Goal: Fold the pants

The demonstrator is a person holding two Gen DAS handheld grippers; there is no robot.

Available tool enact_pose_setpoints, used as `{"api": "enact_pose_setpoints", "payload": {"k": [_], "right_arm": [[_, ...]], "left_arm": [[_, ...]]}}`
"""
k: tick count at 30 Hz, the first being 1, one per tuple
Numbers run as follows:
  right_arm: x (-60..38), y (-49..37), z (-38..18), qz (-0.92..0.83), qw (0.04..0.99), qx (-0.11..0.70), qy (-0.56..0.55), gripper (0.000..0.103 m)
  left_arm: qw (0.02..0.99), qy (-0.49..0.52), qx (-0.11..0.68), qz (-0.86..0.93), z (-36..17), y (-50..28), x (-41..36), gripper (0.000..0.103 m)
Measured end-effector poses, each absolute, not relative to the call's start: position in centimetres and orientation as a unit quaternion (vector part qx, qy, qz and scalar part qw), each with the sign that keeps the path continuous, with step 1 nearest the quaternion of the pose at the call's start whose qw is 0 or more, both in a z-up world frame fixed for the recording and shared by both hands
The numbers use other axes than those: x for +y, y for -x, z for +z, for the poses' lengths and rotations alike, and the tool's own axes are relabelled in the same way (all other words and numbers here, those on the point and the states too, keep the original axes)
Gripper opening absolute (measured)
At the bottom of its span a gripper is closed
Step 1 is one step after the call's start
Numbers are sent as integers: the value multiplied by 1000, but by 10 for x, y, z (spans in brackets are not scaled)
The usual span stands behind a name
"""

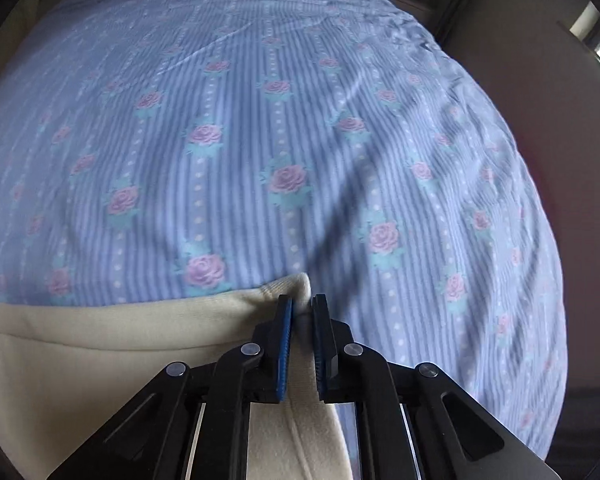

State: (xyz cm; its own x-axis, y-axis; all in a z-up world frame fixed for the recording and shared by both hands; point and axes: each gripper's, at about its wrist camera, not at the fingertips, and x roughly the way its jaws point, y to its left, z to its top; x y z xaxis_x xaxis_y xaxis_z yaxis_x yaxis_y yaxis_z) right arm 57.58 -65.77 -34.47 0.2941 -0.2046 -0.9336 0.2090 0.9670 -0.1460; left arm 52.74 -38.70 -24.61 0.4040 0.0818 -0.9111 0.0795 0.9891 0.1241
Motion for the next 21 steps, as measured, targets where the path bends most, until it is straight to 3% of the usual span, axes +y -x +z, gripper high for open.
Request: {"api": "enact_pose_setpoints", "payload": {"k": [2, 3, 4, 6, 13, 21], "right_arm": [[-657, -572, -339, -135, 808, 573, -1, 11], [-657, -566, -333, -153, 807, 570, 9, 25], [-657, -560, -324, -181, 808, 561, 21, 45], [-665, -542, -303, -204, 820, 535, 26, 61], [-624, -462, -229, -145, 852, 503, 16, 62], [-548, -390, -136, -56, 887, 458, 3, 67]], "left_arm": [[837, -83, 541, -1, -243, -523, -390, 103], [839, -83, 538, -2, -241, -523, -391, 103], [841, -84, 534, -2, -238, -521, -390, 103], [843, -77, 533, -4, -233, -516, -386, 103], [854, -52, 518, -17, -203, -478, -362, 103], [891, -43, 451, -39, -129, -415, -327, 103]]}}
